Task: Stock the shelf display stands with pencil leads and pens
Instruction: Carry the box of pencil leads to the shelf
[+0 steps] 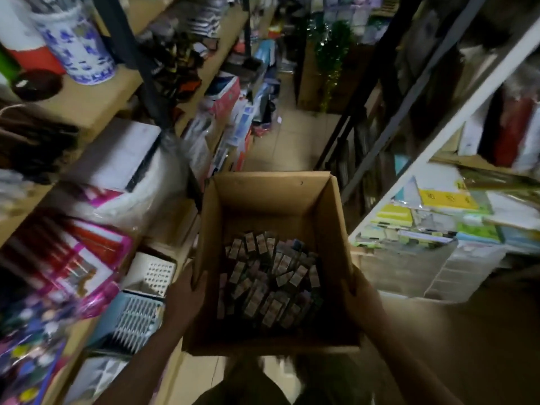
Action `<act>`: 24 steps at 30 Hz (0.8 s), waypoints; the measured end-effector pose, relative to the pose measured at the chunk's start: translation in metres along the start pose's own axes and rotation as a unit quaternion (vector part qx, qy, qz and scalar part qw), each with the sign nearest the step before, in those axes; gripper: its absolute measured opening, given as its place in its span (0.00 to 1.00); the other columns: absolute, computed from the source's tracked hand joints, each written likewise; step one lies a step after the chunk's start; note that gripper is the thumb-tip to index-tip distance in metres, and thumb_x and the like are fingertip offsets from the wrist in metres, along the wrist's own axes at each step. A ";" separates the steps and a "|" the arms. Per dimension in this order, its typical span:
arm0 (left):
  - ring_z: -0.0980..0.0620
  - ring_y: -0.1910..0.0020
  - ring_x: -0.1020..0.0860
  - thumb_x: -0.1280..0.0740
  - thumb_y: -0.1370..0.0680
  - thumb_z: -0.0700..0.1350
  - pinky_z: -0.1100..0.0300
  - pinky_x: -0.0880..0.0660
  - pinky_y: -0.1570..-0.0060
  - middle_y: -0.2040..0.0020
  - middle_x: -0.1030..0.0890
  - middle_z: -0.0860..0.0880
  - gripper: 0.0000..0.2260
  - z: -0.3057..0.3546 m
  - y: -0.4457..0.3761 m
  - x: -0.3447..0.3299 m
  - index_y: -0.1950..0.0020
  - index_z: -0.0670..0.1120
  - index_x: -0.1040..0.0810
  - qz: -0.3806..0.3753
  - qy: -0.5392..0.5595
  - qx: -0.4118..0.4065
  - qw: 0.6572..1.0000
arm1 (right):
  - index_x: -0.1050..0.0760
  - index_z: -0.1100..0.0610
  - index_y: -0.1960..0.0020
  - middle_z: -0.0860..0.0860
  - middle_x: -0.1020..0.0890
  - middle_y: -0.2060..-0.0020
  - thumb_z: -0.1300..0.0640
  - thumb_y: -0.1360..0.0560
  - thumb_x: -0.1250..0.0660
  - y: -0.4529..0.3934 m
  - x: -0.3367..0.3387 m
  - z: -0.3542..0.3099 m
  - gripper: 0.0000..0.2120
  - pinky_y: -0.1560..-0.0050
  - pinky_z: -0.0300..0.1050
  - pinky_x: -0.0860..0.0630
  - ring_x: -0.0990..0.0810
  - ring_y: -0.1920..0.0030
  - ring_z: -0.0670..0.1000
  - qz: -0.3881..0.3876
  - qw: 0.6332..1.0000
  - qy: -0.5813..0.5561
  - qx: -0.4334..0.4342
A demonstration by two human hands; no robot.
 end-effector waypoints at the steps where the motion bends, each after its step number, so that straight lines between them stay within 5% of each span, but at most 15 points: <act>1: 0.37 0.44 0.22 0.36 0.20 0.47 0.52 0.28 0.50 0.42 0.20 0.38 0.17 0.005 -0.006 -0.007 0.33 0.42 0.27 0.011 0.001 0.011 1.000 | 0.32 0.52 0.31 0.46 0.21 0.52 0.55 0.18 0.41 -0.020 0.006 -0.003 0.16 0.62 0.28 0.29 0.25 0.59 0.37 -0.020 1.000 0.006 0.006; 8: 0.41 0.52 0.20 0.37 0.19 0.46 0.54 0.28 0.56 0.47 0.18 0.39 0.15 0.044 -0.009 -0.076 0.34 0.42 0.26 0.112 0.025 0.139 0.984 | 0.33 0.58 0.32 0.54 0.22 0.49 0.57 0.18 0.41 -0.161 0.046 -0.016 0.16 0.69 0.26 0.35 0.25 0.61 0.46 -0.116 0.976 0.145 0.113; 12: 0.48 0.54 0.22 0.37 0.19 0.47 0.57 0.30 0.58 0.45 0.20 0.43 0.17 0.076 0.031 -0.119 0.32 0.44 0.28 0.173 0.101 0.240 0.950 | 0.42 0.60 0.25 0.61 0.22 0.41 0.59 0.19 0.40 -0.208 0.072 -0.028 0.24 0.49 0.45 0.26 0.21 0.46 0.59 -0.197 0.946 0.207 0.152; 18: 0.62 0.61 0.23 0.36 0.20 0.49 0.66 0.29 0.64 0.49 0.18 0.51 0.15 0.094 0.105 -0.176 0.33 0.53 0.28 0.271 0.168 0.329 0.889 | 0.41 0.60 0.25 0.60 0.24 0.39 0.60 0.19 0.40 -0.241 0.066 -0.046 0.24 0.41 0.55 0.25 0.23 0.39 0.62 -0.311 0.888 0.278 0.195; 24: 0.66 0.62 0.24 0.35 0.20 0.50 0.68 0.29 0.66 0.52 0.18 0.53 0.14 0.086 0.182 -0.218 0.35 0.52 0.26 0.356 0.207 0.440 0.798 | 0.46 0.55 0.22 0.54 0.24 0.38 0.59 0.18 0.41 -0.222 0.014 -0.052 0.28 0.57 0.33 0.29 0.21 0.47 0.50 -0.377 0.816 0.354 0.259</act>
Point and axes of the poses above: each hand's wrist, its own y-axis away from the middle knuckle, its own x-axis out of the back of the hand, z = x × y, the point moved 3 cm from there along -y, towards the middle knuckle
